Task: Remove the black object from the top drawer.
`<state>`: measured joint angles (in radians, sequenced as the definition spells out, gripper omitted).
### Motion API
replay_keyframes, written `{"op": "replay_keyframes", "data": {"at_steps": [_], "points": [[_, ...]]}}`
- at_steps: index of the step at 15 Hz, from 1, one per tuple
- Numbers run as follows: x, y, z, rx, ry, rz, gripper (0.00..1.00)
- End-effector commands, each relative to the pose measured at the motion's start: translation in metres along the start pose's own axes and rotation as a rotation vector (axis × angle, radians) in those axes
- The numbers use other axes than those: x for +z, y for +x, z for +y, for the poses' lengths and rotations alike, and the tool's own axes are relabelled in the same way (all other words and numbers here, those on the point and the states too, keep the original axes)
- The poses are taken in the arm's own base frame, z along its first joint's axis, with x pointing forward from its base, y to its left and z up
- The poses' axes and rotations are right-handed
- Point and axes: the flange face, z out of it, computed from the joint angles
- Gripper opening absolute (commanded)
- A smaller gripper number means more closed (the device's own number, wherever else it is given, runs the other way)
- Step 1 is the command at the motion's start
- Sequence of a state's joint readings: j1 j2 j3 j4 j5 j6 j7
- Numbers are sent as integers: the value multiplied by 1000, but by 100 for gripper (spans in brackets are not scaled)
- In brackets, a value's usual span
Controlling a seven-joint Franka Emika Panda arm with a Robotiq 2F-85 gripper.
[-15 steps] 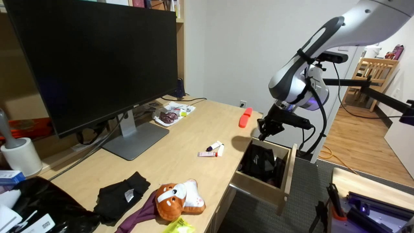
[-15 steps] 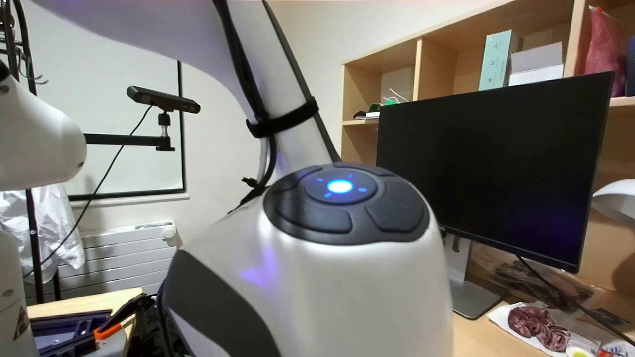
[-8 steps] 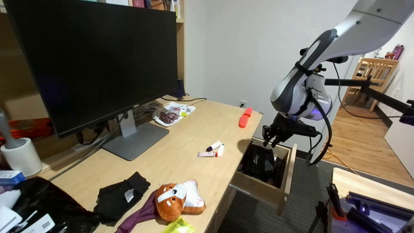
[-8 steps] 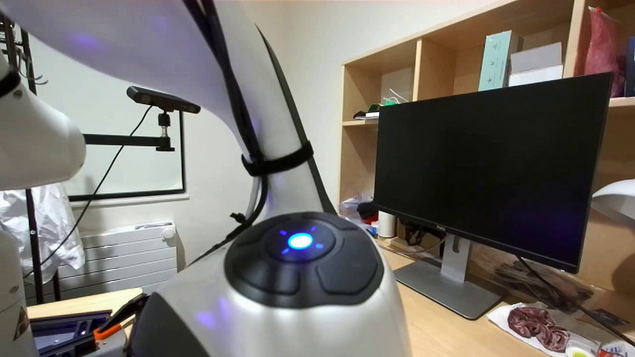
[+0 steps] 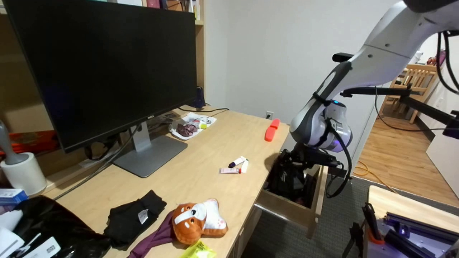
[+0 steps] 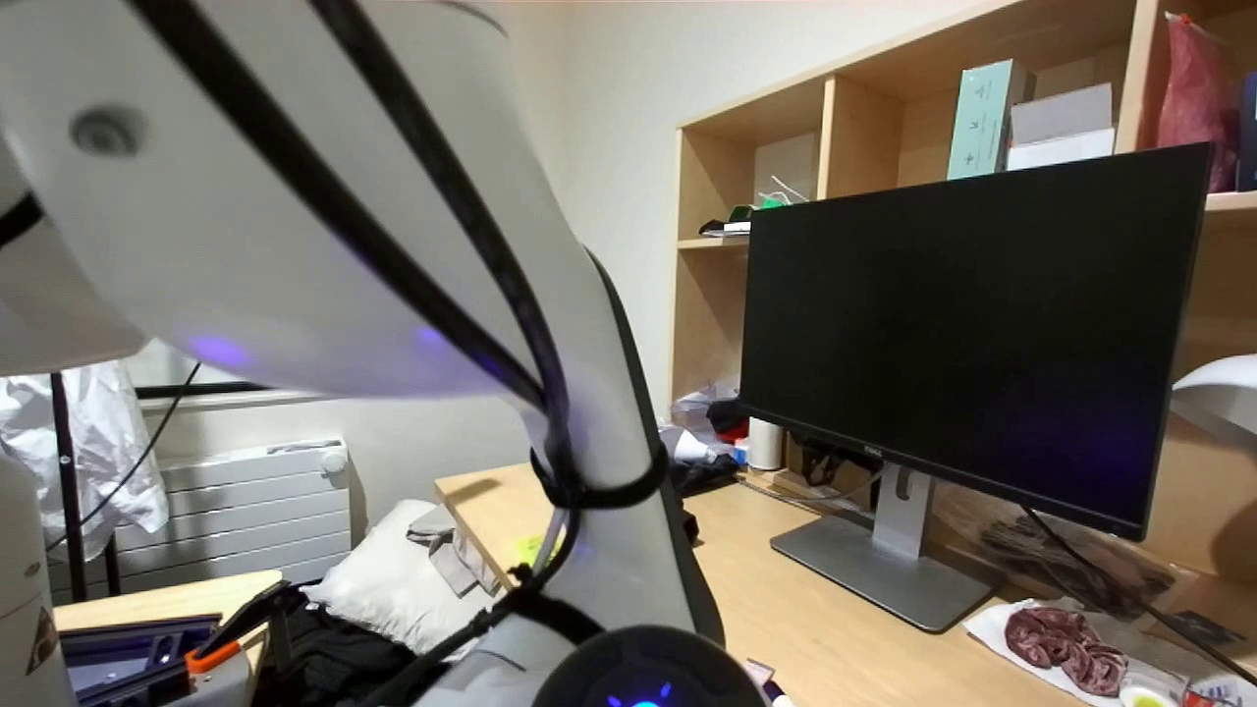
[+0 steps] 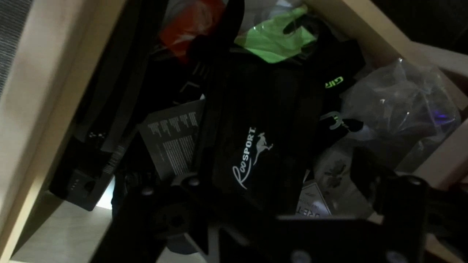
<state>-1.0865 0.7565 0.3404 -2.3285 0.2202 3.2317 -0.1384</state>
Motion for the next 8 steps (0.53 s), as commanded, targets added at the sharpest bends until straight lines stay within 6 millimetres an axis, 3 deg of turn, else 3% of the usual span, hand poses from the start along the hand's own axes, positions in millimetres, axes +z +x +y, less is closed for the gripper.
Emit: {"op": "replay_keyframes", "data": {"at_steps": [1,8], "points": [[40,13,-9,53,-6,65,100],[89,20,-12,92,-51,99,100]]}}
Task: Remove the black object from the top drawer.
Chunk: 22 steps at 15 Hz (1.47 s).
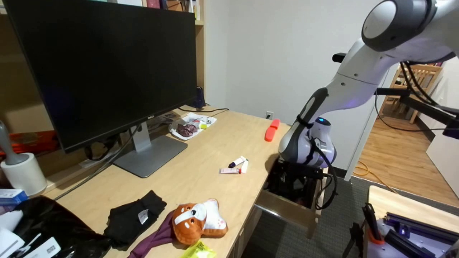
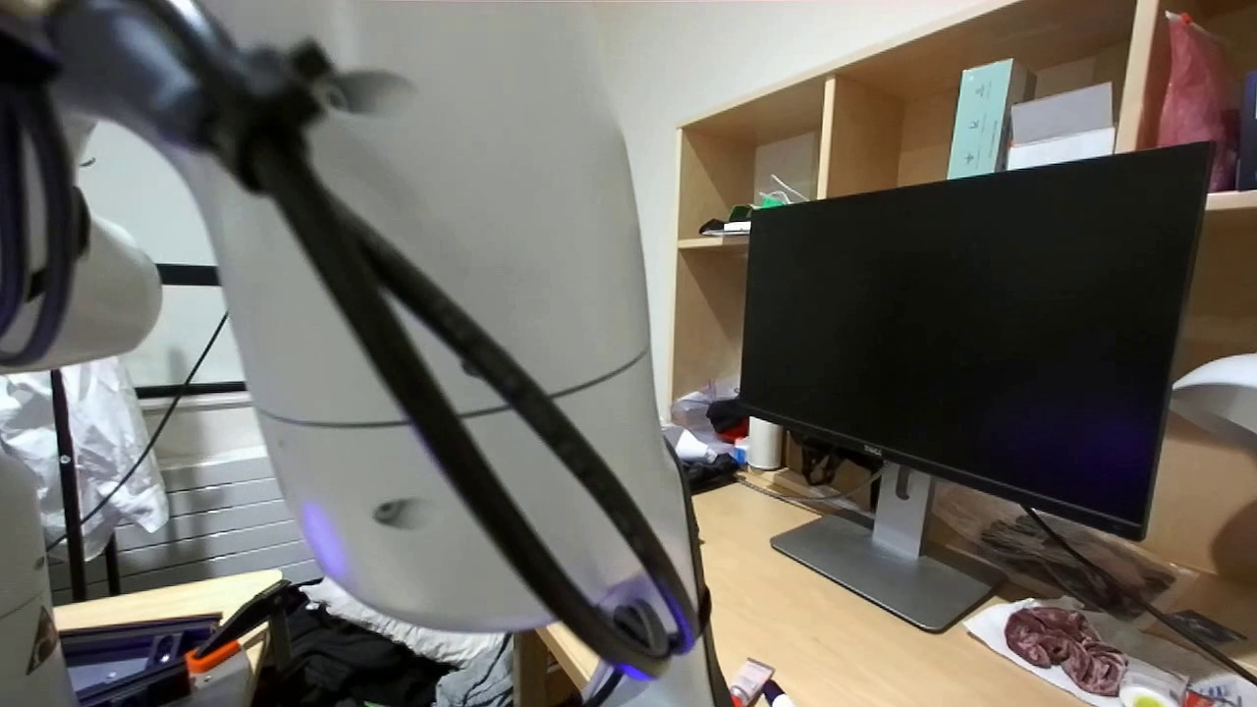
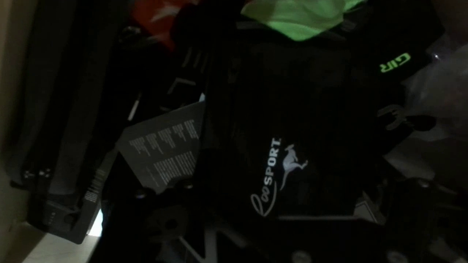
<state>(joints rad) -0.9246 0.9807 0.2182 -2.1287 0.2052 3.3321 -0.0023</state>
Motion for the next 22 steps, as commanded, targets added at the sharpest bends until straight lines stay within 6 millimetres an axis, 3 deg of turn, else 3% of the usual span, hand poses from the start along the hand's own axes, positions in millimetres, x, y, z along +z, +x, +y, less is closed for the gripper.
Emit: {"op": "replay_keyframes", "data": {"at_steps": [1,4,6,16,19,20,22], "points": [[18,10,-17,18,6,47,100],[24,17,-27,3,11,60,100],[27,19,-30,-7,9,65,74],[32,18,-26,23,-9,10,11],[34,16,-25,32,-13,-24,9],[-3,29,0,28,-14,-37,10],[-18,40,16,27,-30,-42,9]]}}
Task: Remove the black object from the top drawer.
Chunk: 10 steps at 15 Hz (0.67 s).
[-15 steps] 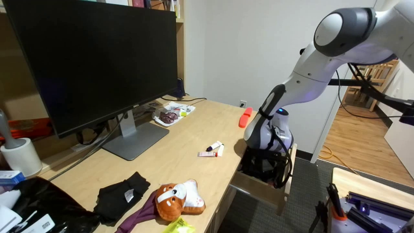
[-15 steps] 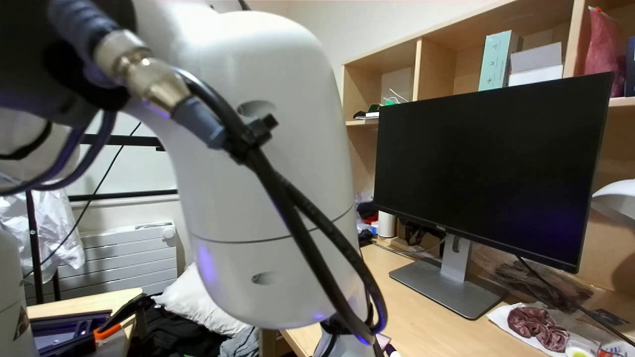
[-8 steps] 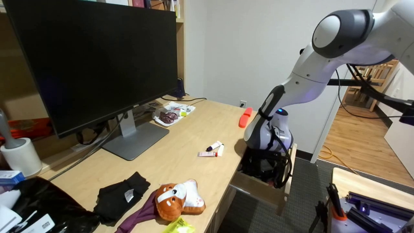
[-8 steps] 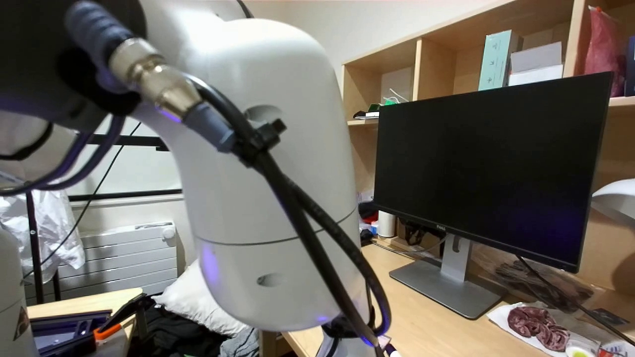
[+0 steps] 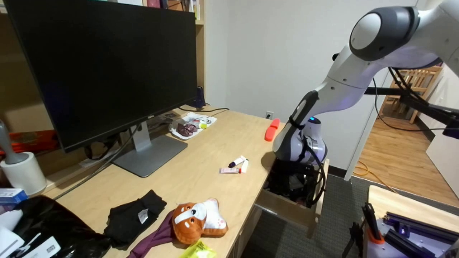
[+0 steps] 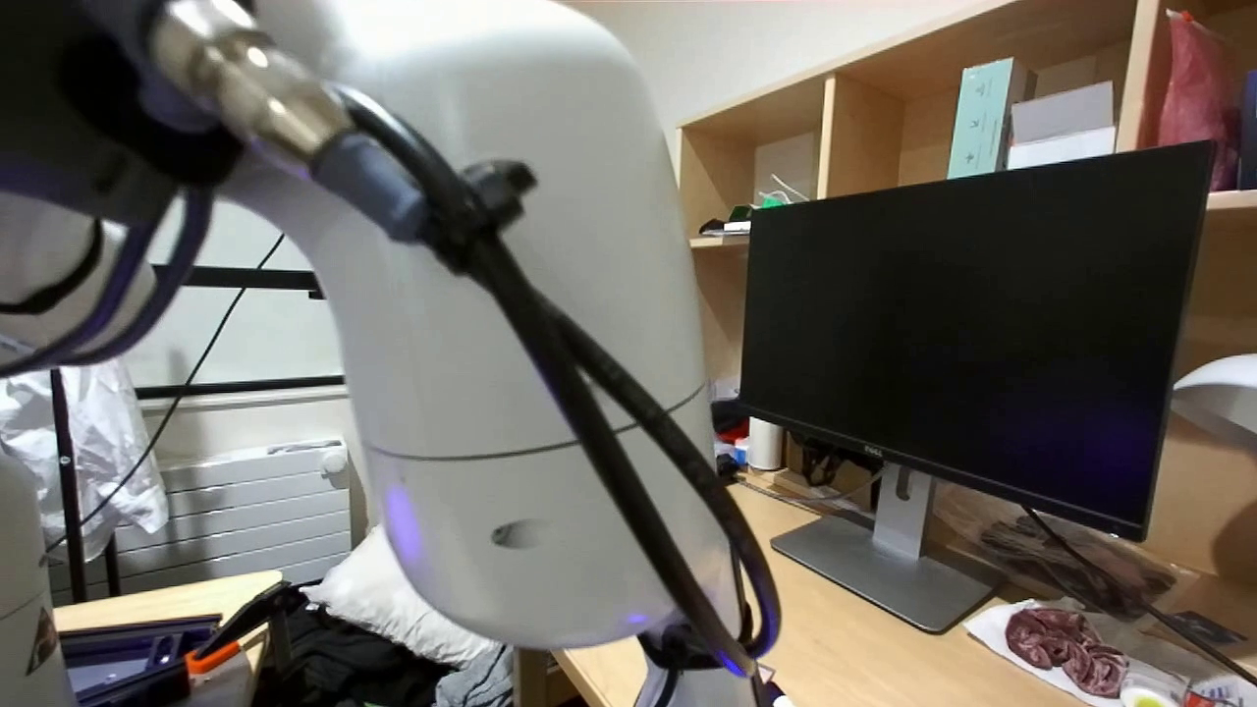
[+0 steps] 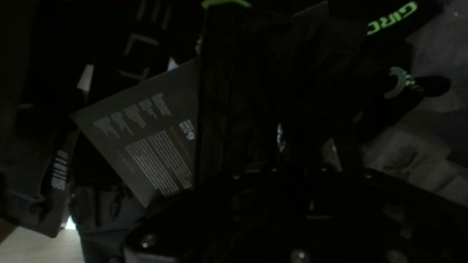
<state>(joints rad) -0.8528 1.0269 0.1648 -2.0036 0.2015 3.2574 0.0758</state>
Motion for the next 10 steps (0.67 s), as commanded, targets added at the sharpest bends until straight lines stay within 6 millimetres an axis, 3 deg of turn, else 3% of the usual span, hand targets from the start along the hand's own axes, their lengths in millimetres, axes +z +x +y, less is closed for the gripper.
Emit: {"op": "replay_keyframes", "data": {"at_steps": [1,6,10], "points": [[-44,21,35,-4,-12,-43,6],[-98,41,62,-12,1,-75,9],[-130,29,46,-52,58,-99,9]]}}
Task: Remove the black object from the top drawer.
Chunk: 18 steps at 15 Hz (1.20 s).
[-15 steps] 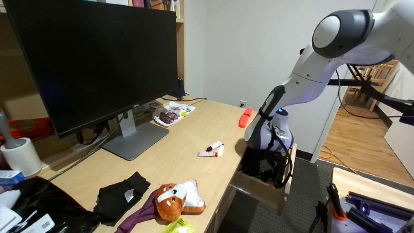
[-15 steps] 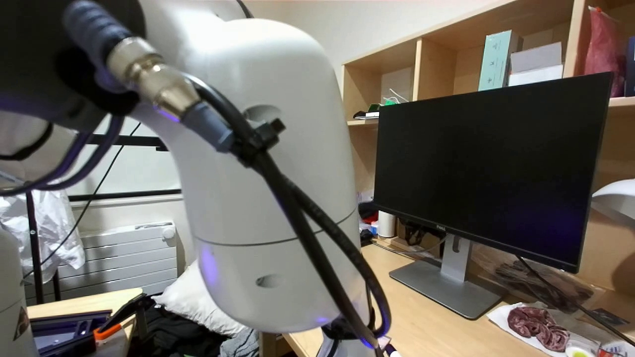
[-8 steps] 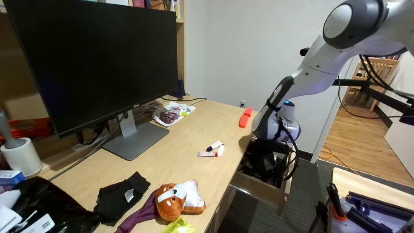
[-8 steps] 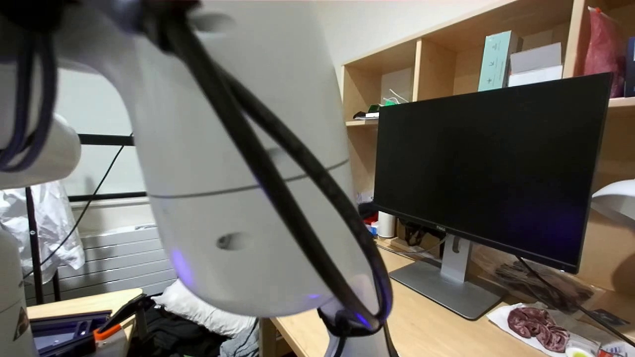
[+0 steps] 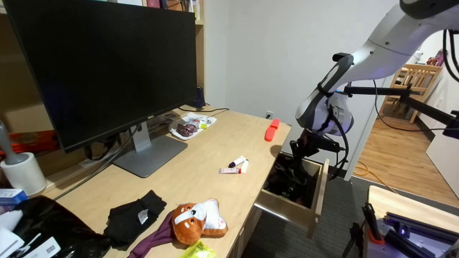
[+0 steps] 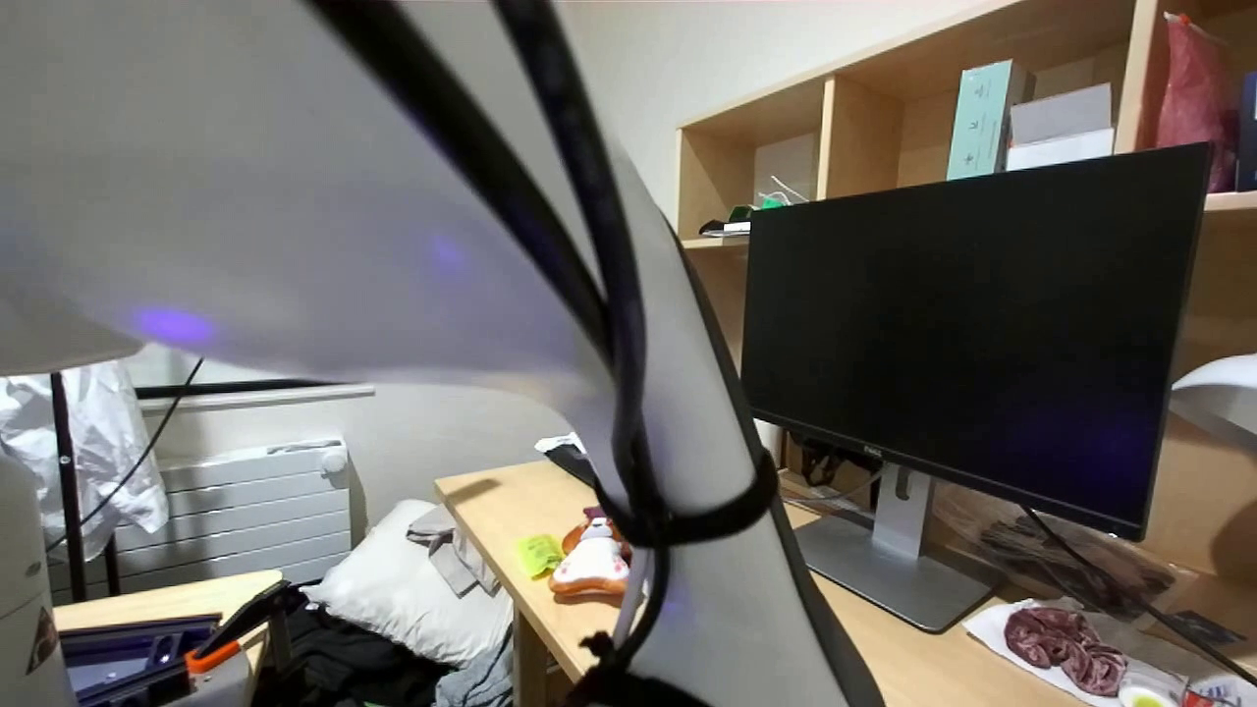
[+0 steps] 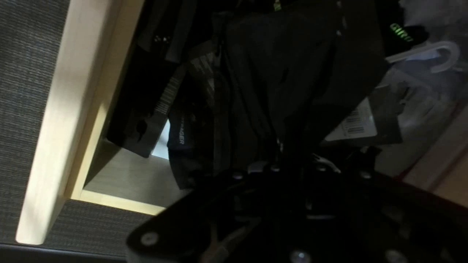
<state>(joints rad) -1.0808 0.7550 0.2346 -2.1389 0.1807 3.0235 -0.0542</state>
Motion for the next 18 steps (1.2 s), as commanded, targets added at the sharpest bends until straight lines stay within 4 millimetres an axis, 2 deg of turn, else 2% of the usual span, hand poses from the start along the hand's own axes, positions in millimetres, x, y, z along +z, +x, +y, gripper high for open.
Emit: {"op": "replay_keyframes", "data": {"at_steps": [1,6,10,14,18], "points": [[-35,-25,-18,-55,39,-35,9],[-72,-60,-85,-100,148,-26,9],[-93,-78,-131,-99,224,-25,9],[-121,-82,-163,-80,307,-12,9],[-151,-79,-186,-45,389,2,9]]}}
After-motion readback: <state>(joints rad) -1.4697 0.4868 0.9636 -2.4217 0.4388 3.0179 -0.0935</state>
